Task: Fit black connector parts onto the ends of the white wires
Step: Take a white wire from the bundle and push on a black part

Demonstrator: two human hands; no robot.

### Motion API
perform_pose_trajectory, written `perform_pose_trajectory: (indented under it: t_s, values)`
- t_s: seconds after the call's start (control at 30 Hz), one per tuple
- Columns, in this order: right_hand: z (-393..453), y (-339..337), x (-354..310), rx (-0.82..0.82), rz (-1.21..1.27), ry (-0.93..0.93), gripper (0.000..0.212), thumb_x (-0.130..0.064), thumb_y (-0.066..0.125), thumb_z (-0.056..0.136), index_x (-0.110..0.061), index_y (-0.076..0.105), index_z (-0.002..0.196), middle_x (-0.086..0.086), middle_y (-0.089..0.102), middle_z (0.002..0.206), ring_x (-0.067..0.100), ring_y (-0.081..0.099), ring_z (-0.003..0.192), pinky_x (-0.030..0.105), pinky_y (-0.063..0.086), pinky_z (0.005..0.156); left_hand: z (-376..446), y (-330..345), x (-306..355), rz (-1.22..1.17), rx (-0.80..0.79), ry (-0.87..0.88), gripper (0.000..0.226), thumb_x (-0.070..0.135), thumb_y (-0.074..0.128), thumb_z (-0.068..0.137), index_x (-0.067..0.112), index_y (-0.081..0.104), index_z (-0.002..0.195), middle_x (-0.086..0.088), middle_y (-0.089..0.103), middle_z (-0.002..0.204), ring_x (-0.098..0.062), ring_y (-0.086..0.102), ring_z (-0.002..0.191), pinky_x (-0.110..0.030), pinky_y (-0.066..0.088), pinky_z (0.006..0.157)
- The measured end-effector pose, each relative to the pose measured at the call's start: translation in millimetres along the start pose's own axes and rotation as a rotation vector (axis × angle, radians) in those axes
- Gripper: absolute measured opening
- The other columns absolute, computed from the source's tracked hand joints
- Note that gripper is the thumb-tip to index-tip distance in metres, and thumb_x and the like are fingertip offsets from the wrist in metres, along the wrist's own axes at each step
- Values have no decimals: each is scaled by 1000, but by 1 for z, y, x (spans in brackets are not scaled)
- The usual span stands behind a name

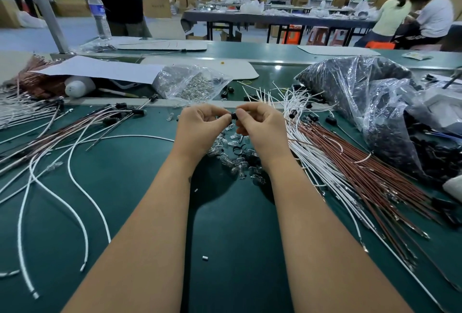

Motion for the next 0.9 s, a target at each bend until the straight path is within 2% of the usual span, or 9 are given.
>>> perform_pose_trajectory:
  t_s: [0.1,0.2,0.3,0.4,0.47,0.53,0.63,0.77,0.9]
  values:
    - [2,-3,2,39,46,41,9,-4,61,91,-11,65,87,4,66,73,4,61,56,19,52,58,-1,5,-2,-32,-51,-28,15,-1,65,86,11,73,91,-2,72,75,-3,64,68,-16,52,73]
    - [1,-5,4,61,101,85,9,-4,59,93,-10,64,88,5,66,74,3,60,55,17,50,56,-1,7,-2,-64,-82,-33,19,-5,60,88,2,71,102,14,67,61,7,59,54,-7,46,63]
    - [2,-8,-2,82,17,64,10,-9,59,94,-12,64,86,5,66,73,7,60,57,23,52,58,-2,8,1,-62,-69,-13,18,0,63,88,9,72,100,7,71,74,3,63,67,-10,49,70]
    - [7,-24,-17,153,-373,-54,12,-17,54,97,-15,64,90,-2,64,75,12,60,63,27,51,58,-4,8,1,-43,-46,-11,10,7,70,85,15,74,89,-10,73,78,-11,62,70,-20,49,71]
    - [8,-43,-22,268,-642,-75,15,-18,48,98,-16,63,95,-2,65,82,13,58,69,28,46,59,-4,6,0,-45,-31,-20,8,11,74,83,18,74,81,-5,71,68,-9,58,63,-19,47,65]
    - [6,-63,-23,411,-833,-23,19,-13,44,95,-15,63,98,4,66,92,22,58,82,33,46,72,-4,5,-1,-48,-26,-14,8,11,75,82,19,74,79,9,64,57,-2,52,53,-13,44,58]
    - [0,-81,-18,531,-1046,113,24,-8,46,88,-11,63,106,12,61,112,30,52,102,39,38,87,-4,5,-3,-11,-6,-7,7,12,74,83,19,74,80,9,62,56,-1,48,50,-12,40,52]
    - [-5,-91,-6,457,-1213,362,28,-18,49,87,-8,59,111,17,52,129,35,45,117,44,34,96,-1,1,-8,139,64,8,10,15,71,85,22,72,77,13,61,59,0,49,51,-14,40,54]
    - [-4,-84,-2,431,-1268,334,20,-15,54,86,-10,62,104,13,57,121,33,48,115,43,33,96,1,0,-14,264,72,-12,6,19,68,86,20,71,80,5,64,67,-11,55,60,-28,47,62]
Point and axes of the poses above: each hand's wrist, its own z-axis towards the middle knuckle, its own y-axis out of the palm, x = y × z, the point moved 5 cm from there along z, towards the middle knuckle
